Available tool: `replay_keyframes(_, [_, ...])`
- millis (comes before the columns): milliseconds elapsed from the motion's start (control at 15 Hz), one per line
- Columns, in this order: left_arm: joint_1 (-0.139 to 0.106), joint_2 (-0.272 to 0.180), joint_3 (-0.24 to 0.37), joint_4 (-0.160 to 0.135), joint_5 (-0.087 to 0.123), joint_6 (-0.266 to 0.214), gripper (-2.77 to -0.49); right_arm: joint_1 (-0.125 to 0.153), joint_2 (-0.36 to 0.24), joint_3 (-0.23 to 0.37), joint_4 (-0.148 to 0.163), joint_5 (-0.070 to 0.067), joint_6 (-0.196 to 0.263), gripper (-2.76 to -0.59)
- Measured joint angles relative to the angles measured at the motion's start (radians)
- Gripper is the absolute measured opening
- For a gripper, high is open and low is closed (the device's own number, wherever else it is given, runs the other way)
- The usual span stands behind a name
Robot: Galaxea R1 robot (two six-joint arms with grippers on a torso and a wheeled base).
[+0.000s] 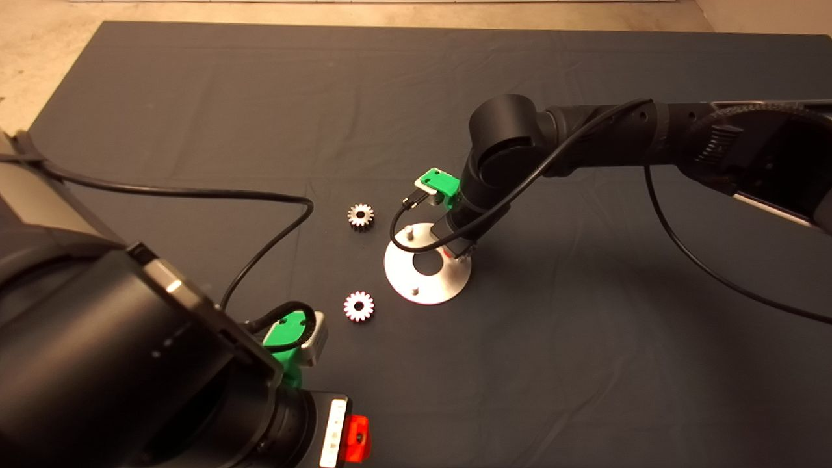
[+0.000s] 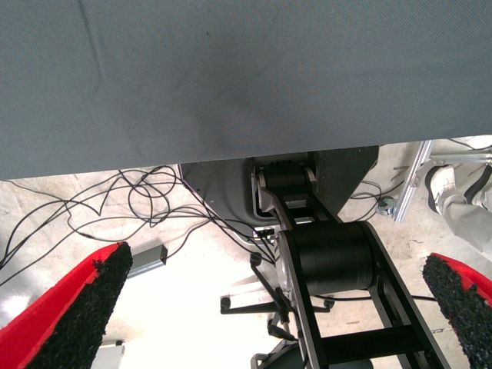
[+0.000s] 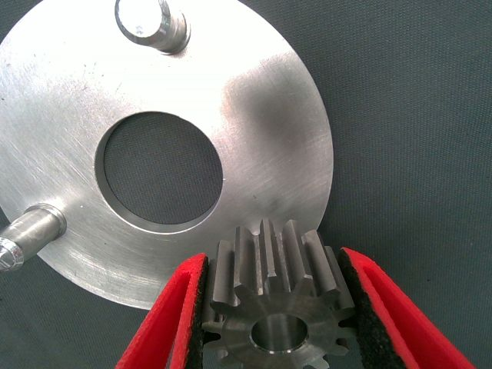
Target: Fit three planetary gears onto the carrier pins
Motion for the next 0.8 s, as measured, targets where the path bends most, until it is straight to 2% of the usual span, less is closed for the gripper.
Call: replay_keyframes(800, [0.005, 0.000, 0.005, 0.000, 0.000, 0.000, -0.50, -0.008, 0.000, 0.000, -0.001, 0.003, 0.000, -2.26])
